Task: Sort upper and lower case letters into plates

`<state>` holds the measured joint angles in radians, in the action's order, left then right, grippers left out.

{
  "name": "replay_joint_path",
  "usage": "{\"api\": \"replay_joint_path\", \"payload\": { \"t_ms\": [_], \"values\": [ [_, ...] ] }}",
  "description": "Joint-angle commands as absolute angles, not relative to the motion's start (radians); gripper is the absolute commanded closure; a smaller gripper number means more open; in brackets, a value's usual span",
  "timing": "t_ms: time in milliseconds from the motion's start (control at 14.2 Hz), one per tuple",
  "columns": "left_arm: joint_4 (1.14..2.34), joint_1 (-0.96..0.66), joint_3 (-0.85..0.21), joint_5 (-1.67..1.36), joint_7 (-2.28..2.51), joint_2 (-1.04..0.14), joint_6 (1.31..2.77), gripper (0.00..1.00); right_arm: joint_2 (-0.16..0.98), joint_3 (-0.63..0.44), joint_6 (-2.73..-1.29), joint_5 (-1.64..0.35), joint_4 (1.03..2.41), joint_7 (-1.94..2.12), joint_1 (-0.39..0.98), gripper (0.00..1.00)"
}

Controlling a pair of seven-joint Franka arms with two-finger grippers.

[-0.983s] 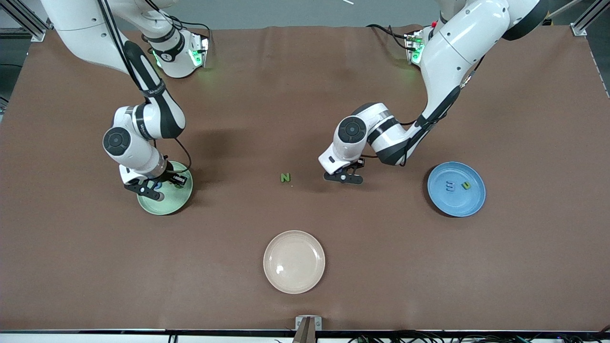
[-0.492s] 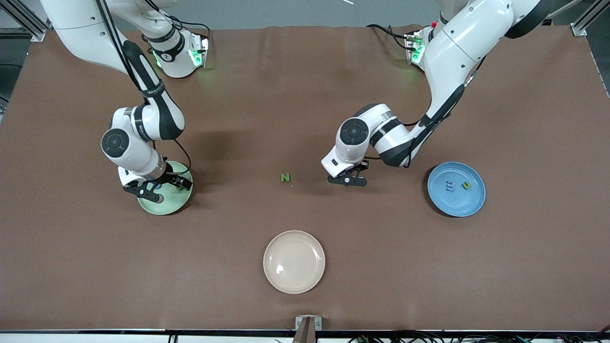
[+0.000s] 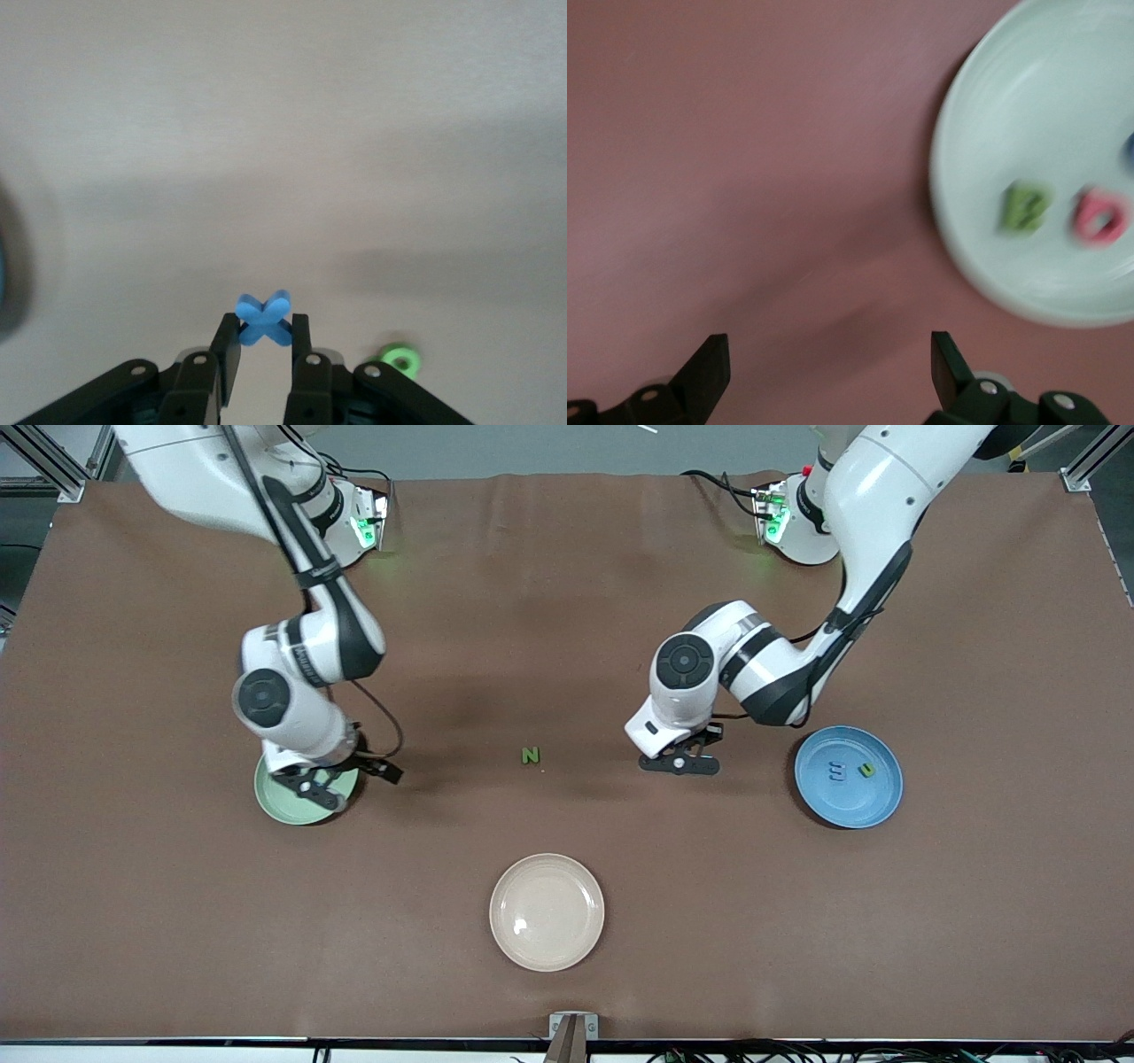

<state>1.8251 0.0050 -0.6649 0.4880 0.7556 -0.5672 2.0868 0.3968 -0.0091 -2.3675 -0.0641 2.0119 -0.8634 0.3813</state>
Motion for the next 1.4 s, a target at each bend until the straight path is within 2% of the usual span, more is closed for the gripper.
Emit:
{"api": "replay_joint_path", "payload": {
  "t_ms": [0, 281, 492, 773, 913, 1053, 1334],
  "values": [
    [1.899, 0.261, -0.835, 0.489, 0.651, -0.515, 2.065, 0.97, 0.494, -0.015, -2.361, -0.067, 1.910, -1.076, 0.480, 0.00],
    [1.980, 0.596, -1.023, 0.509, 0.464, -0.509, 2.063, 0.97, 0.583, -0.017, -2.373, -0.069, 1.826, -1.279, 0.586, 0.00],
    [2.014, 0.672, -1.028, 0.606, 0.407, -0.521, 2.080, 0.97, 0.626, -0.017, -2.370, -0.055, 1.767, -1.321, 0.633, 0.00],
    [2.065, 0.768, -1.022, 0.646, 0.286, -0.557, 2.181, 0.98, 0.637, -0.014, -2.379, -0.060, 1.758, -0.955, 0.664, 0.00],
    [2.082, 0.813, -1.014, 0.753, 0.268, -0.601, 2.216, 0.98, 0.641, -0.014, -2.442, -0.049, 1.772, -0.875, 0.695, 0.00],
    [2.076, 0.836, -1.014, 0.808, 0.267, -0.644, 2.220, 0.98, 0.656, -0.014, -2.511, -0.049, 1.782, -0.801, 0.699, 0.00],
    [2.051, 0.836, -0.974, 0.882, 0.224, -0.692, 2.236, 0.98, 0.669, -0.017, -2.531, -0.023, 1.782, -0.752, 0.738, 0.02]
  ]
}}
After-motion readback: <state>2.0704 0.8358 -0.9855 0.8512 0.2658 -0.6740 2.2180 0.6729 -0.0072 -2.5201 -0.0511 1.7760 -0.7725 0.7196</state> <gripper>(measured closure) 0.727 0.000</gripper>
